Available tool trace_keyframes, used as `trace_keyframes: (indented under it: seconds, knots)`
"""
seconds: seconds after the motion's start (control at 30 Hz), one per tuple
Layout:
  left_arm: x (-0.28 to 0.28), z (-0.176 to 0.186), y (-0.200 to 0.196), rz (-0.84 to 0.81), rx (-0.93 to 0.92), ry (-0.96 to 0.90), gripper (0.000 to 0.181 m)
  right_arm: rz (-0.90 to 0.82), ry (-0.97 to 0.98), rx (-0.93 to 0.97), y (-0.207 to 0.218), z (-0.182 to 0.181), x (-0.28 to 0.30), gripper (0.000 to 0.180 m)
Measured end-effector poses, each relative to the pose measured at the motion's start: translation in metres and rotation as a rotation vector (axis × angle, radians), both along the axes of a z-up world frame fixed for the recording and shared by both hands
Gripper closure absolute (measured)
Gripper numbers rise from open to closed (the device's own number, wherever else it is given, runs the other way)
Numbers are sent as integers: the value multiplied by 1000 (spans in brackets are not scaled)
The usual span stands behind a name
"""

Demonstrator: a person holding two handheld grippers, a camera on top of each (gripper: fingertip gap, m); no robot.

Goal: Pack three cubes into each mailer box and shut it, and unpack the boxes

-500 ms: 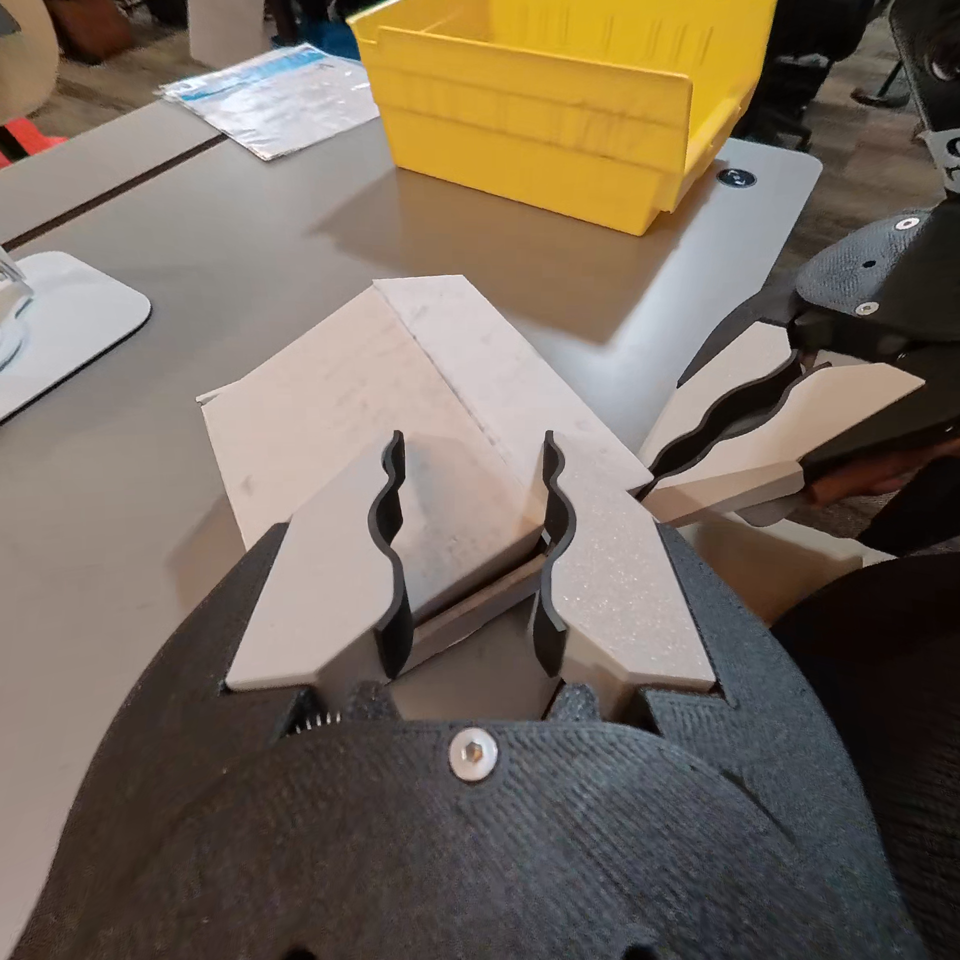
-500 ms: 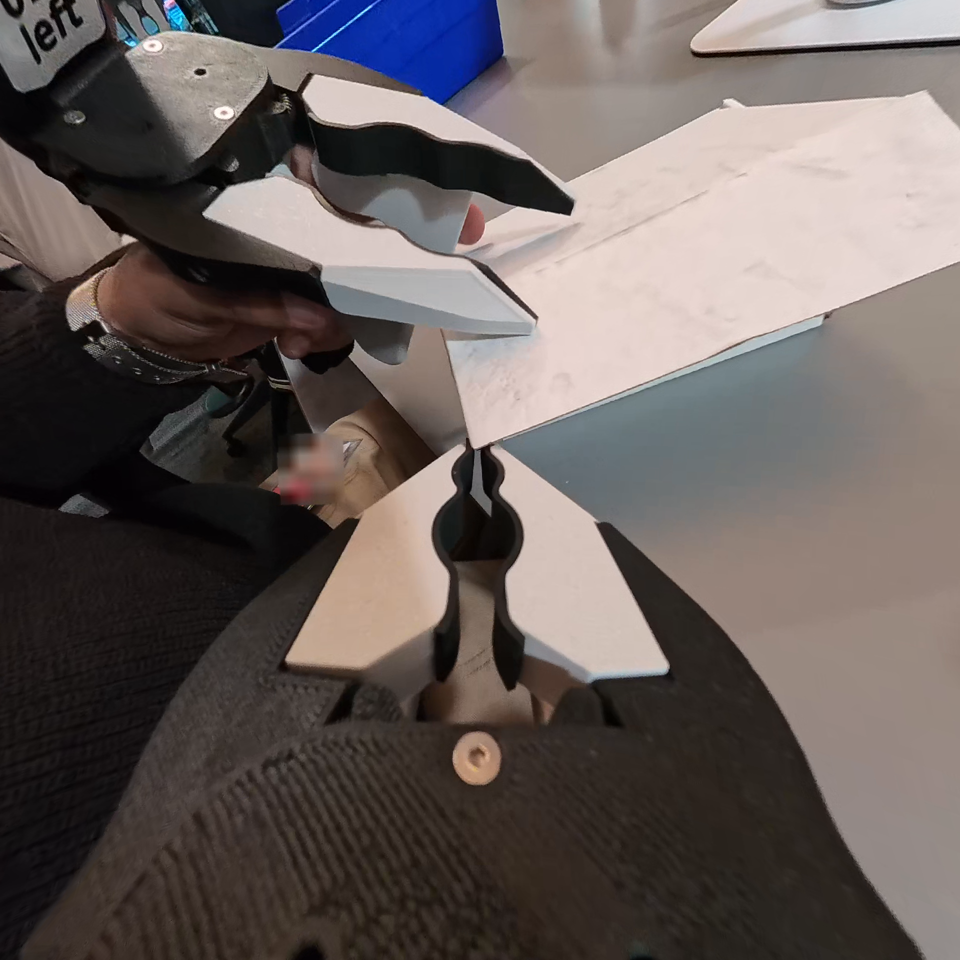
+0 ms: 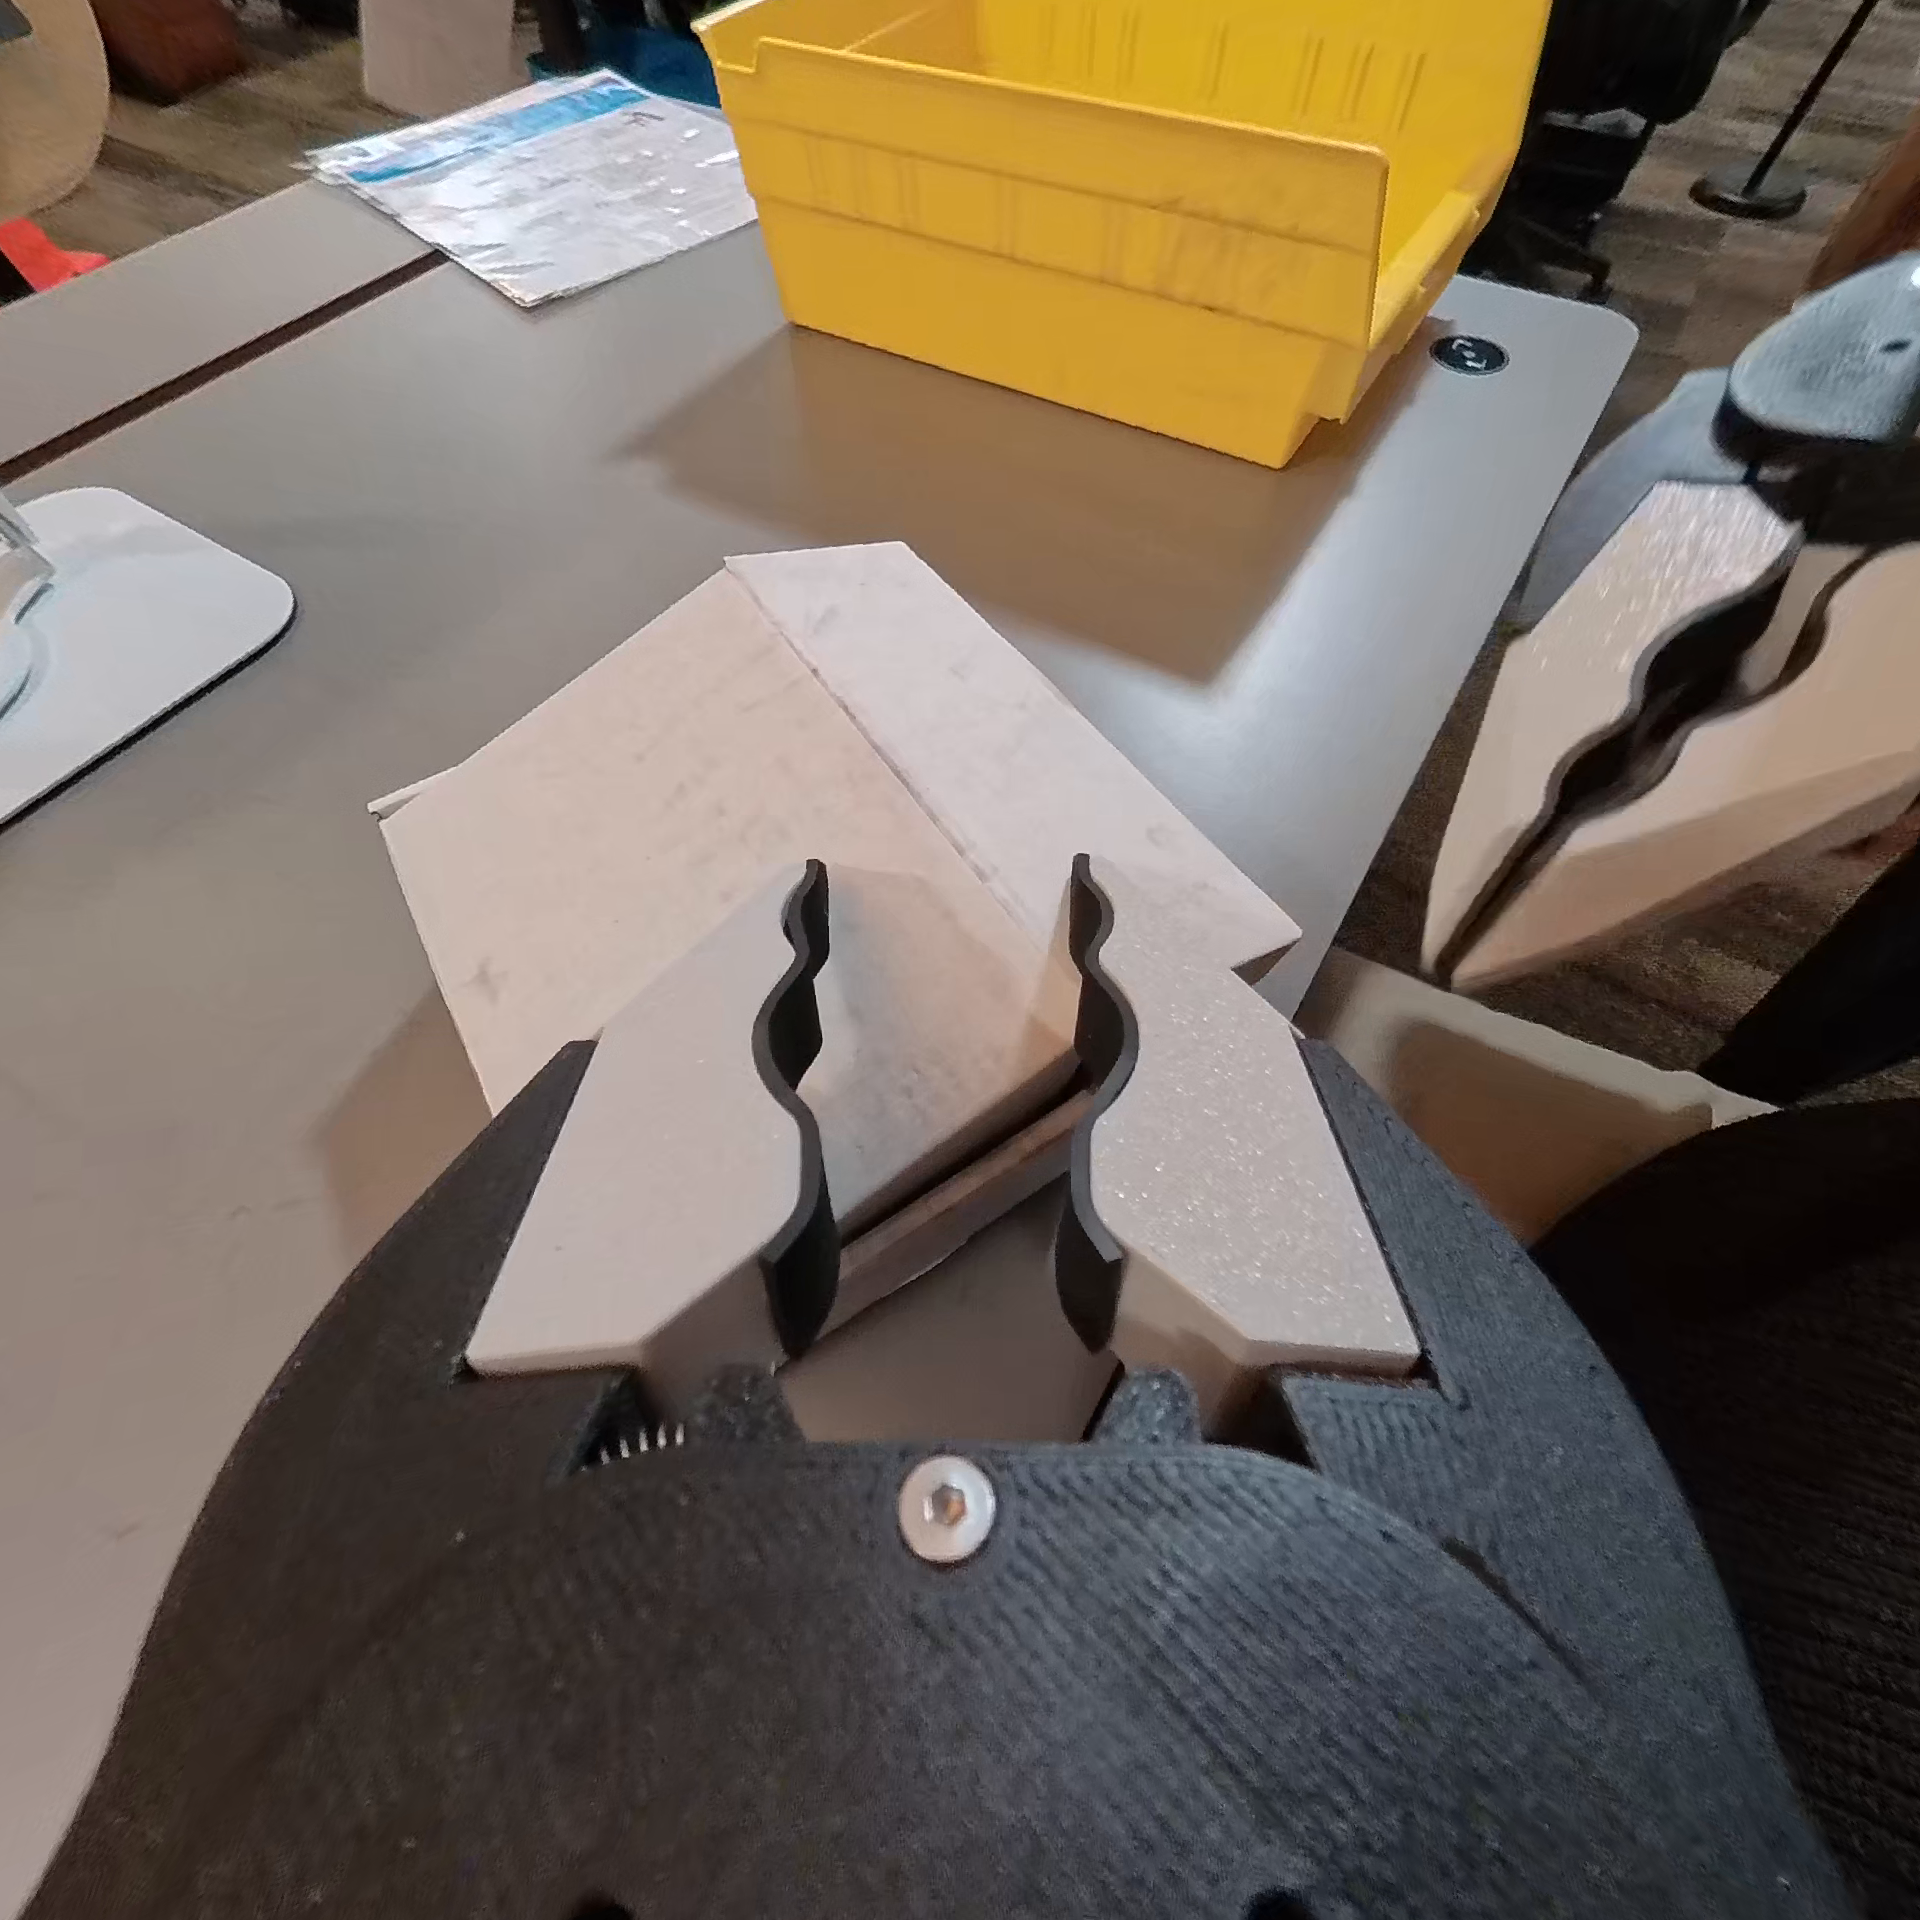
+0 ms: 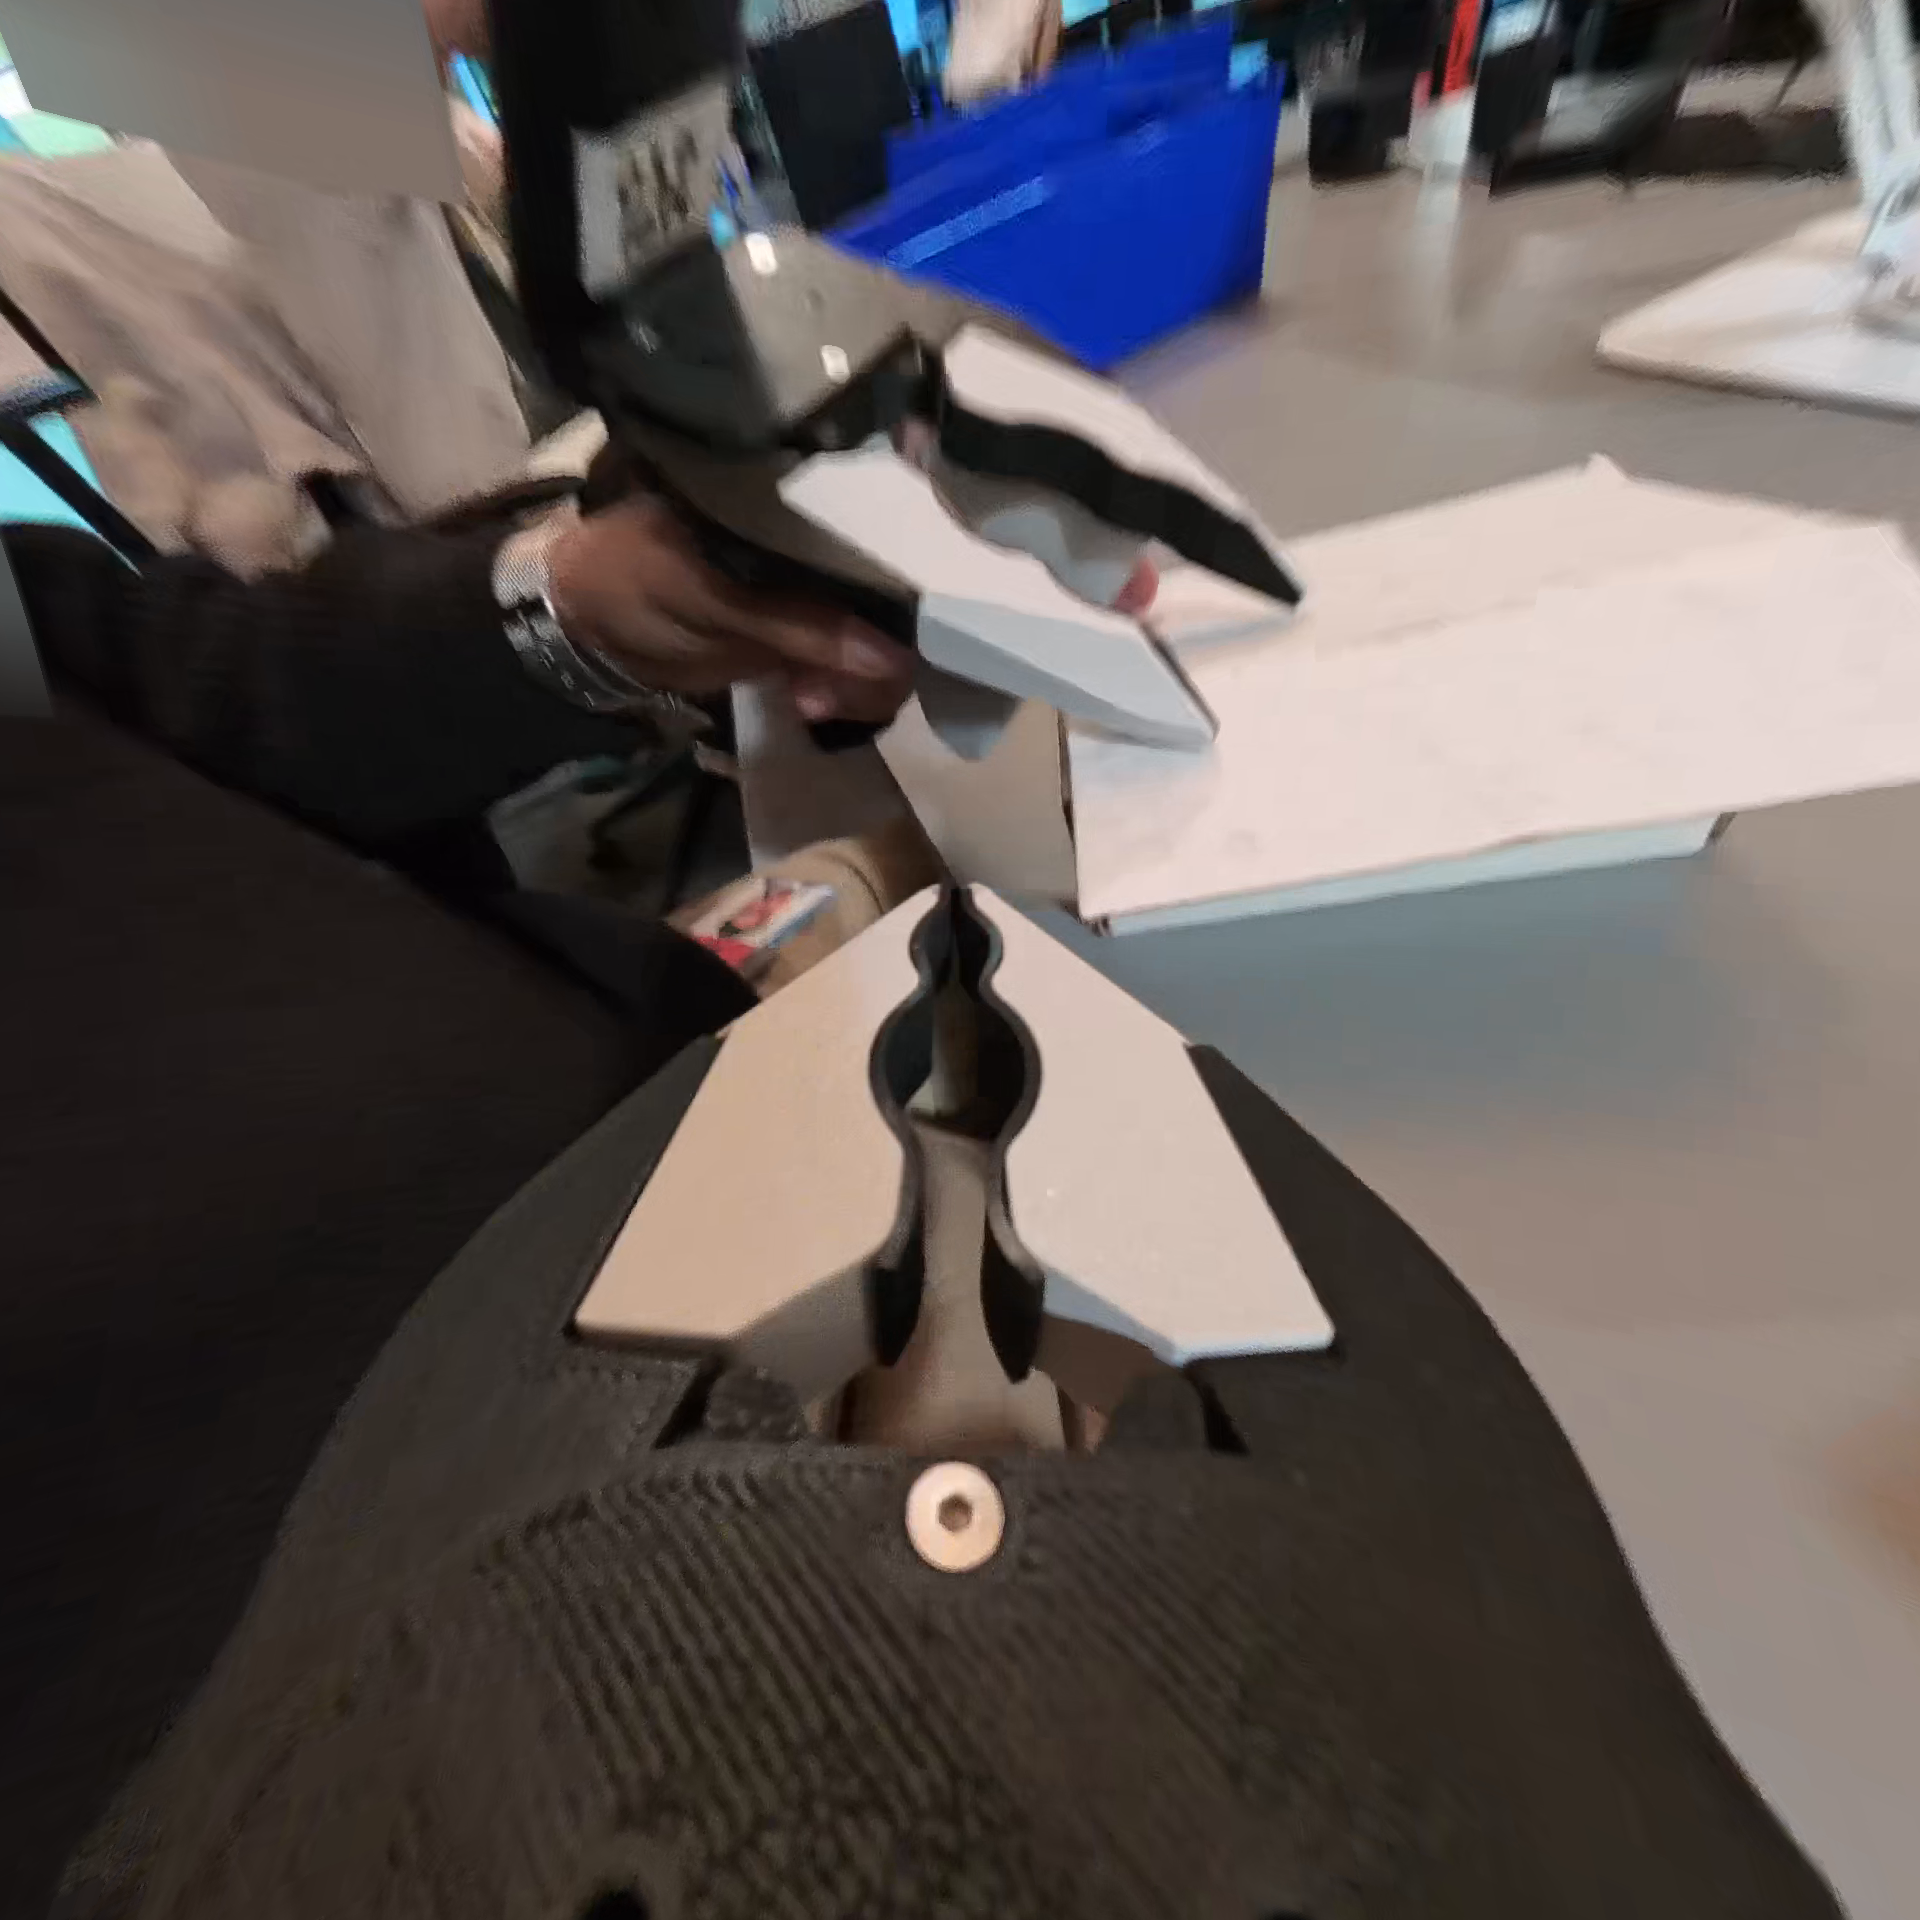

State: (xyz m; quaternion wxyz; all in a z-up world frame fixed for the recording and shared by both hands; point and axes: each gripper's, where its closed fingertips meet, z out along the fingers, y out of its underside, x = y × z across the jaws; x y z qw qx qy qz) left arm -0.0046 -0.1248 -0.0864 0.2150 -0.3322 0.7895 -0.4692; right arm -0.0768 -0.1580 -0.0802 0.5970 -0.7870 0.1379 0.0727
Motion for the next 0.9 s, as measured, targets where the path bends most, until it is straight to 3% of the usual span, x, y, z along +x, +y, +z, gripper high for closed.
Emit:
trace_keyframes:
  seconds: [0.1,0.2,0.27,0.4,0.67,0.83,0.9]
  knots:
    - [0,0,0,-2,1,-7,135,-130,-13,150,-3,28,21,180]
    - [0,1,0,-3,-6,-8,136,-263,-8,72,-2,12,41,180]
    - [0,0,1,1,-5,-7,137,-269,-44,-54,3,-10,40,180]
    - [1,-1,4,10,9,-13,138,-304,-171,-112,8,-13,42,180]
    - [1,-3,10,1,41,-4,137,-270,-73,-78,16,-15,40,180]
    - [-4,-4,16,-29,1,46,139,-197,-174,-96,23,-11,35,180]
    - [-4,-4,17,-34,-11,54,139,-251,-238,-54,15,1,50,180]
